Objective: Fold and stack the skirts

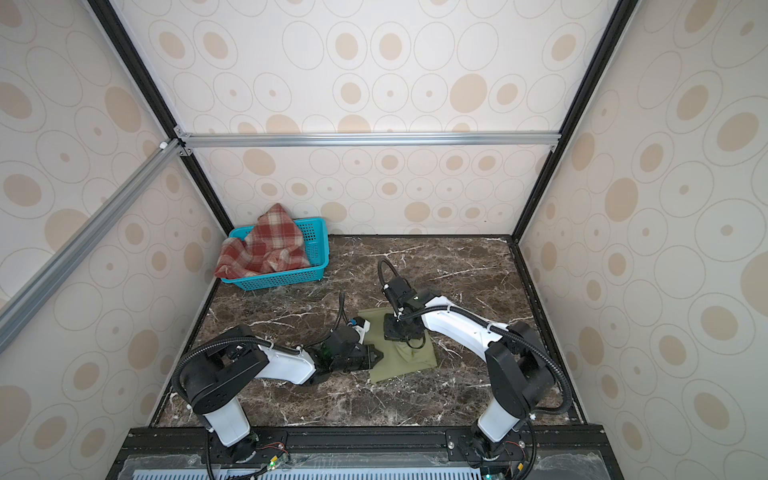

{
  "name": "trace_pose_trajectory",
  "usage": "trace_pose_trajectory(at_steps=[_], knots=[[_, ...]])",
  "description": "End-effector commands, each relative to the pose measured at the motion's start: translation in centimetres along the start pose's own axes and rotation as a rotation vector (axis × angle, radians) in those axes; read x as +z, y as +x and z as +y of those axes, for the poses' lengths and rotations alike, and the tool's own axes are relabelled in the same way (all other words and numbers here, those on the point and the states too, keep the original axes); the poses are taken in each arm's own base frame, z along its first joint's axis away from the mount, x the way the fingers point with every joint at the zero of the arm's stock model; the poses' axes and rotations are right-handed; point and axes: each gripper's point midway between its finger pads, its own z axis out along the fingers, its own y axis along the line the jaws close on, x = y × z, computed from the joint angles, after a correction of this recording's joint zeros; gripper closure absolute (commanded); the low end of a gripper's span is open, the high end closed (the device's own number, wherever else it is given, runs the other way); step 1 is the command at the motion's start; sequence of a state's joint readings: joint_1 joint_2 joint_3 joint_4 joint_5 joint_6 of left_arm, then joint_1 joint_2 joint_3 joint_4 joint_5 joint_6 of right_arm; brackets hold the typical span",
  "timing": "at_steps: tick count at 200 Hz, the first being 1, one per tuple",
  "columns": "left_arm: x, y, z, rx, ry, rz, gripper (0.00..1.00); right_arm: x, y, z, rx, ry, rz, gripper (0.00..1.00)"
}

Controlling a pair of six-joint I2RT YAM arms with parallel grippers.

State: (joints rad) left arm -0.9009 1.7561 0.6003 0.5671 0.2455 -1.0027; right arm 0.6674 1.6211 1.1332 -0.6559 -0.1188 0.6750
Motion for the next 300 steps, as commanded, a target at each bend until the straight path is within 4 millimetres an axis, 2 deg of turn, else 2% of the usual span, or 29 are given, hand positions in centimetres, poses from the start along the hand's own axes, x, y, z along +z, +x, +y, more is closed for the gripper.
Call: trace_pose_trajectory(at_steps=[1,19,44,71,119,173,239,300], knots=[[0.2,2.5,2.2,-0.016,-0.073,0.077,1.00,1.2,0.7,0.3,0.046,-0.019,0.024,1.00],[-0.6,2.0,1.9,0.007,-0.095,0.065,1.00,1.3,0.7,-0.4,0.040,0.013,0.026,1.00],[-2.2,0.3,1.3,0.082,-0.152,0.023,1.00,1.1,0.6,-0.7,0.035,0.031,0.012,1.00],[-3.4,0.0,1.5,0.121,-0.192,0.018,1.00,0.7,0.4,-0.7,0.031,0.037,0.002,1.00],[-2.5,1.2,2.1,0.091,-0.152,0.042,1.00,-0.8,-0.3,-0.4,0.017,0.057,-0.036,1.00],[-1.8,2.2,2.8,0.065,-0.137,0.057,1.00,-2.1,0.1,0.7,0.015,0.057,-0.050,1.00],[-1.6,2.5,3.1,0.055,-0.133,0.060,1.00,-0.3,0.7,2.2,0.024,0.025,-0.009,1.00],[-2.0,2.6,3.2,0.052,-0.135,0.059,1.00,2.0,0.7,1.4,0.040,0.065,-0.004,1.00]])
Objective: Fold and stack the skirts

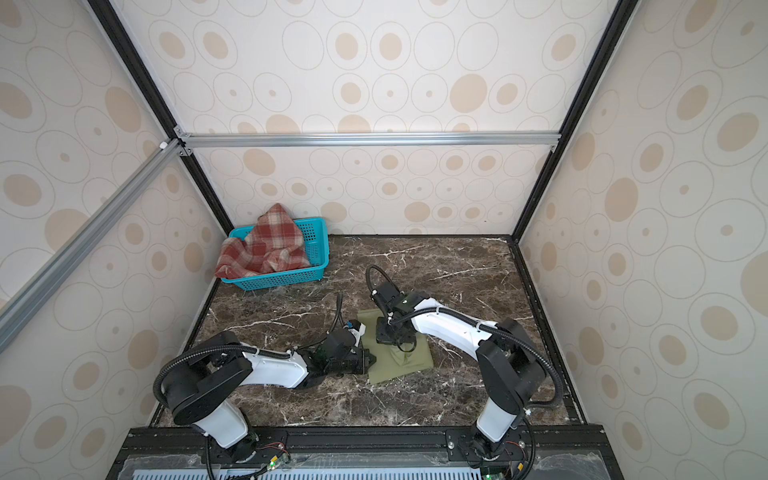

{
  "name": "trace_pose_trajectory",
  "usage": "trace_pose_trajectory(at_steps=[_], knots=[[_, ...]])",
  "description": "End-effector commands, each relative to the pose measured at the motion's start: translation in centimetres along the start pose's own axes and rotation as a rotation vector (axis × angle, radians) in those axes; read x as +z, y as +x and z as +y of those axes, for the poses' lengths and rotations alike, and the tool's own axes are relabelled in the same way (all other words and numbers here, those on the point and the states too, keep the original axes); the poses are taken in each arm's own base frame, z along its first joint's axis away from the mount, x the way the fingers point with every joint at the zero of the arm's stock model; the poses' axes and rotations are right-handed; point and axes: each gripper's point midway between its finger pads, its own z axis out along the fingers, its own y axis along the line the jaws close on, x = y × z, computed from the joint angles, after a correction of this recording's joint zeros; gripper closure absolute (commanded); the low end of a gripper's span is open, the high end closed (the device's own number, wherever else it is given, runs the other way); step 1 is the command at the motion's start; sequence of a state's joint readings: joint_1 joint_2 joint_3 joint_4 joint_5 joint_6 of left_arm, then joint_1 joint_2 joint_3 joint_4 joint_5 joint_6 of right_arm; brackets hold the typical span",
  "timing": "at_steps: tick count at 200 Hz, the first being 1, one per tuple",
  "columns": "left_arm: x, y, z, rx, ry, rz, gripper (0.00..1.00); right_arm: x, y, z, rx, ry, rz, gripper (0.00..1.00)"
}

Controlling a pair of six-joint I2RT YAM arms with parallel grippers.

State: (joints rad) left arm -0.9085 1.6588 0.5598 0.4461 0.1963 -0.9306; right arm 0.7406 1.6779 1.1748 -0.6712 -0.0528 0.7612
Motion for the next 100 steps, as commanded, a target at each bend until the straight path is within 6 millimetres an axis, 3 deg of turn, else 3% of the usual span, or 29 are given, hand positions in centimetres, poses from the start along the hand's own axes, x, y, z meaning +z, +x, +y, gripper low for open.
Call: trace_pose_trajectory(at_steps=[1,100], knots=[[0.1,2.1,1.7,-0.014,-0.056,0.056,1.00,0.9,0.0,0.2,0.020,0.009,-0.003,1.00],[-0.1,2.2,1.9,-0.029,-0.056,0.049,1.00,3.3,-0.2,1.3,0.057,-0.033,0.009,1.00]])
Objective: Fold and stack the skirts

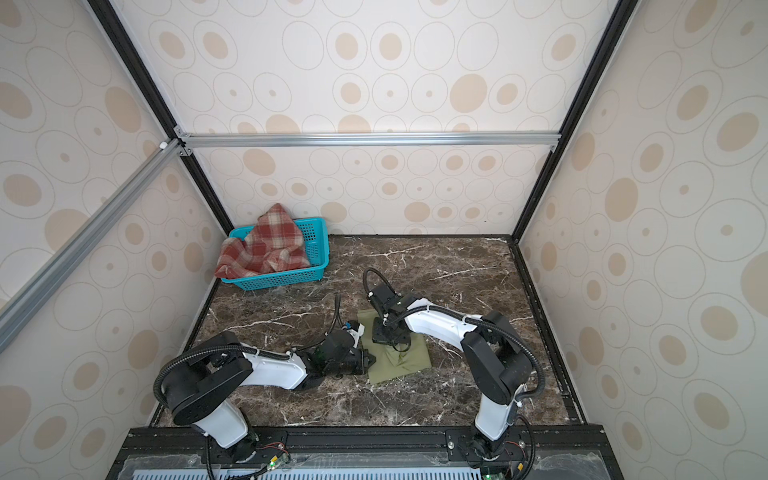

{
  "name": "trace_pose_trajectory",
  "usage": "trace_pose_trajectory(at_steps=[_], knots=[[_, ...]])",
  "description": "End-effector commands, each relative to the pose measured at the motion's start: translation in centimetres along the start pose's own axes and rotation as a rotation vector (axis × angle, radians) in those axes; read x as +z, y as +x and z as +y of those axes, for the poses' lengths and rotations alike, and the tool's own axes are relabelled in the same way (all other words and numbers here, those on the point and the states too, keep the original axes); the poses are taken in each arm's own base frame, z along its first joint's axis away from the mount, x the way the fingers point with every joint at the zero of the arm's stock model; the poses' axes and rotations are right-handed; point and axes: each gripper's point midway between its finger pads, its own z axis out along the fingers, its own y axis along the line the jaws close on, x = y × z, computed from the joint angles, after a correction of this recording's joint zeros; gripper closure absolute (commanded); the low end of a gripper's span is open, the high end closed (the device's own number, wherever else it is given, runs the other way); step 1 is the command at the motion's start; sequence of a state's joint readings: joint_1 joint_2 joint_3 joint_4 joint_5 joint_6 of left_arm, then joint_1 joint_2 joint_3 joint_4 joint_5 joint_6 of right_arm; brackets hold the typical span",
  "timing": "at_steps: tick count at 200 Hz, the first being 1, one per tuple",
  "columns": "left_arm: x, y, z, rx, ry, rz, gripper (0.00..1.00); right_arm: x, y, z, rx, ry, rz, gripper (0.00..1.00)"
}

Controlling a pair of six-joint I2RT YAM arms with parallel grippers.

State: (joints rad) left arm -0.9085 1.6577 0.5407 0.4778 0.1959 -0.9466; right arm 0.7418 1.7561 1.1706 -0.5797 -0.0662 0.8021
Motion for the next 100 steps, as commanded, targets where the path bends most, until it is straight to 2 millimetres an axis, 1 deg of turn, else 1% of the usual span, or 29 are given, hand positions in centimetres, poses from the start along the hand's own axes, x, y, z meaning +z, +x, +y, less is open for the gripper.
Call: trace_pose_trajectory(at_steps=[1,59,85,100], knots=[[-0.06,2.04,1.90,-0.016,-0.067,0.057,1.00,0.75,0.37,0.57,0.018,-0.016,0.007,1.00],[-0.18,2.13,1.94,-0.018,-0.069,0.057,1.00,1.18,0.94,0.38,0.010,-0.005,0.020,1.00],[-0.41,1.96,1.98,-0.014,-0.077,0.049,1.00,1.27,1.16,0.48,0.001,-0.005,0.021,0.84],[-0.76,1.59,2.17,-0.013,-0.095,0.031,1.00,1.26,1.14,0.62,0.001,-0.010,0.019,0.76]])
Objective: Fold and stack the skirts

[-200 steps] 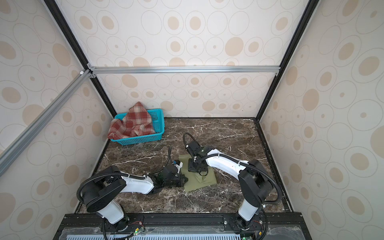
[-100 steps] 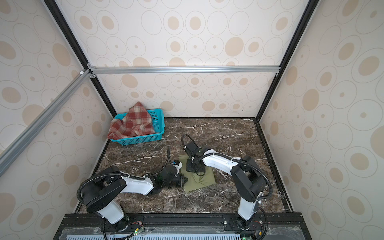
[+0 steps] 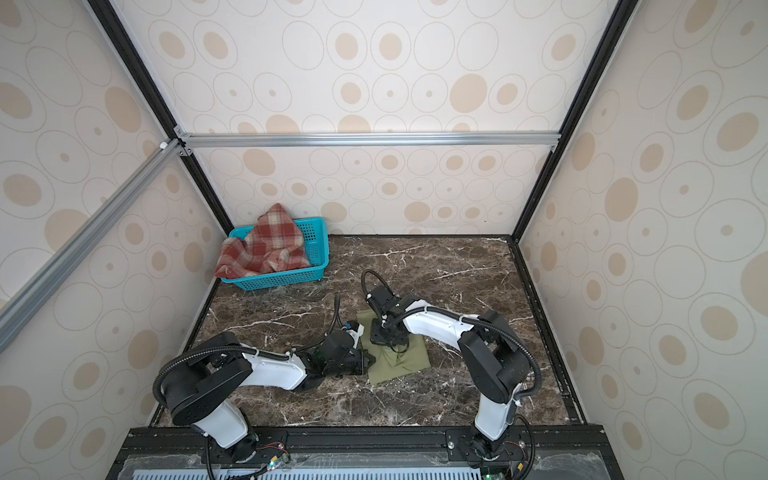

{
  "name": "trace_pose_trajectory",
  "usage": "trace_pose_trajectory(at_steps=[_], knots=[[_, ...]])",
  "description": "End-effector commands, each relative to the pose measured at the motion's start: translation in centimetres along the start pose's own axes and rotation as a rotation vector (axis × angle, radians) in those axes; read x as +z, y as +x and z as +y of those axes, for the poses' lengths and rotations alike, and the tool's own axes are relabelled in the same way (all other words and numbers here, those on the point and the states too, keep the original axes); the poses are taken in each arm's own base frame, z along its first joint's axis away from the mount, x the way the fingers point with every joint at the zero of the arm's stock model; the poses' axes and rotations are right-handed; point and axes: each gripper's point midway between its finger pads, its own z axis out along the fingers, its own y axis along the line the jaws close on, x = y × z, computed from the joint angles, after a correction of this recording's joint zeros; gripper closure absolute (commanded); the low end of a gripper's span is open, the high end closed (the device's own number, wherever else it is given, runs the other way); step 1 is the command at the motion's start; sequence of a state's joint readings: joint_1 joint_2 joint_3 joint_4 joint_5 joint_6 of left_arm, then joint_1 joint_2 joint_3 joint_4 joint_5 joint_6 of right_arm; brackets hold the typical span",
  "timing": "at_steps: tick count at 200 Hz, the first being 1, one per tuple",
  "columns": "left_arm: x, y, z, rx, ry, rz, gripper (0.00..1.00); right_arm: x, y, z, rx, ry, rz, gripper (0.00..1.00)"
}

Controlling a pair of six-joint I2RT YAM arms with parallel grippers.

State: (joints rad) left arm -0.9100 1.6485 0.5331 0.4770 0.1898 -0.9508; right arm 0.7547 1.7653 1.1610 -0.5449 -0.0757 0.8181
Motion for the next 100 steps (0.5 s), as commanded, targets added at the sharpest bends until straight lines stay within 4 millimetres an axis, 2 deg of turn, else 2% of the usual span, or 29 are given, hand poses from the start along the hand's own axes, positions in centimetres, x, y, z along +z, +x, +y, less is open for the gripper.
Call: trace_pose_trajectory(at_steps=[1,19,58,100], knots=[[-0.6,1.5,2.1,-0.010,-0.094,0.032,1.00,0.8,0.9,-0.1,-0.001,0.010,0.020,0.76],[-1.4,1.0,2.3,-0.019,-0.106,-0.002,1.00,0.7,0.7,0.2,0.006,-0.003,0.011,0.68],[-3.5,0.3,2.9,-0.019,-0.136,-0.059,1.00,0.2,0.2,1.7,0.017,-0.063,-0.003,0.62],[-3.8,-0.1,2.6,-0.014,-0.140,-0.073,1.00,-1.1,-0.3,3.4,0.008,-0.114,-0.026,0.58]])
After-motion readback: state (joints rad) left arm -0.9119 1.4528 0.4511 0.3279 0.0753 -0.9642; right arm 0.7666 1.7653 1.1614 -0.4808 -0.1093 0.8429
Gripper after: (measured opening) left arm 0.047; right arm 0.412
